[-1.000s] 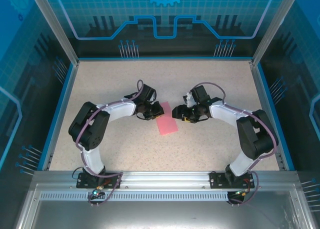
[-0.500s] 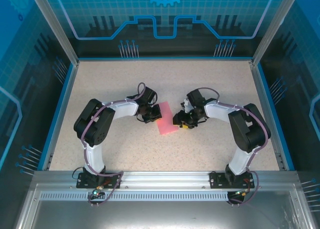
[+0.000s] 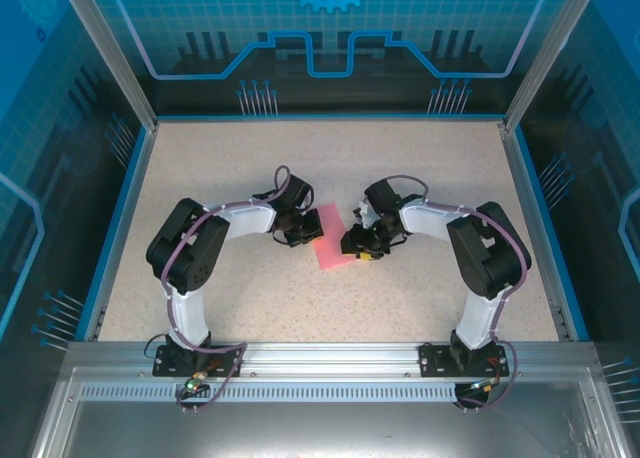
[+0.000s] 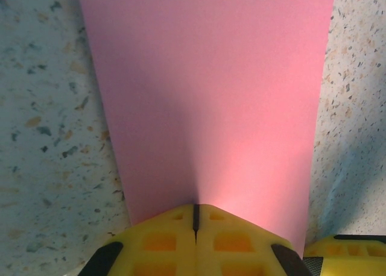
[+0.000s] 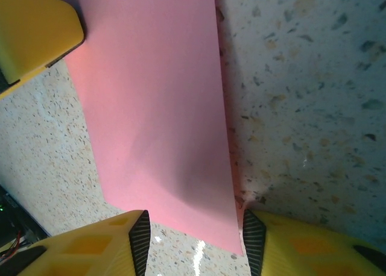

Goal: Fold a paper plane with a square sheet of paper (pick it up from the middle)
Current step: Third fold the triangle at the center of the table.

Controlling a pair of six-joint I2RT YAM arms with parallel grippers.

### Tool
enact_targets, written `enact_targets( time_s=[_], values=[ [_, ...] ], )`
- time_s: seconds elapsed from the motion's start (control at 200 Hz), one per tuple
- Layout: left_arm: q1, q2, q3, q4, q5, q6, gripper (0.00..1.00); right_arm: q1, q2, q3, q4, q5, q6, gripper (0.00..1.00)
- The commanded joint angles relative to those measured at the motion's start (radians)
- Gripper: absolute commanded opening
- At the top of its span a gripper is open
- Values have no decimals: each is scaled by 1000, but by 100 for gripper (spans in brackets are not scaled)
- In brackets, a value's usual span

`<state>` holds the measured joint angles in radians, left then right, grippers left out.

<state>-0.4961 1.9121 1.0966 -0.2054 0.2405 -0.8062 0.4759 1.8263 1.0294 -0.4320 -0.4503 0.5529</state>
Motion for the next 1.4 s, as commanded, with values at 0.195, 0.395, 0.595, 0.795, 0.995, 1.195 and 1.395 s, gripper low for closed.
enact_targets(
  time_s=[0.195,0.395,0.595,0.795,0.995,1.195,1.395],
  values=[
    [-5,26,-47,-81,-54,12,3,3,-42,-43,71,-60,65,31],
    [-5,19,-53,-83,-56,13,3,-6,-128,-119,198,-41,188,28],
    [-5,11,-52,-69,-44,21,3,-7,-117,-115,183,-38,216,8],
    [-5,-83,-71,6,11,68,6,-4,-143,-131,118,9,240,0],
    [-5,-156,-128,101,39,68,9,33,-208,-176,58,27,267,0],
    [-5,-105,-141,101,22,64,7,68,-204,-176,51,32,288,0],
    [-4,-68,-121,45,-21,87,5,84,-167,-119,68,24,277,0]
  ],
)
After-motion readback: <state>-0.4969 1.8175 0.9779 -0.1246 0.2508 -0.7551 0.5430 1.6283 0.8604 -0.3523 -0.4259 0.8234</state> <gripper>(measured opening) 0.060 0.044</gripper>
